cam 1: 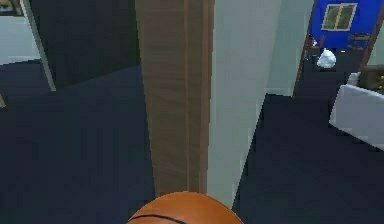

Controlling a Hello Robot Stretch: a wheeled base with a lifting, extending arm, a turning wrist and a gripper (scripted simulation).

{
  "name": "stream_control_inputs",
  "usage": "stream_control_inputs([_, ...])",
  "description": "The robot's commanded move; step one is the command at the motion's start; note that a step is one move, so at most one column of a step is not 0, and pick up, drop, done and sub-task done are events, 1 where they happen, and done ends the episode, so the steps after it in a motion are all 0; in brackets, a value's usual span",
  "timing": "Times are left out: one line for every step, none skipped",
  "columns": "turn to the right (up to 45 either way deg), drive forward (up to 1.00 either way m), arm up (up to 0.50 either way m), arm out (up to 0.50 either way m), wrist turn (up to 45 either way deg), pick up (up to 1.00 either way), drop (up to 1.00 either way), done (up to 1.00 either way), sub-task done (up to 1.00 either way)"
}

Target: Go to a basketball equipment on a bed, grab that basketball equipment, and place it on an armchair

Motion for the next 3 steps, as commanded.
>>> stream_control_inputs([-45.0, 0.00, 0.00, 0.00, 0.0, 0.00, 0.00, 0.00, 0.00])
stream_control_inputs([-45.0, 0.00, 0.00, 0.00, 0.0, 0.00, 0.00, 0.00, 0.00])
stream_control_inputs([-45.0, 0.00, 0.00, 0.00, 0.0, 0.00, 0.00, 0.00, 0.00])
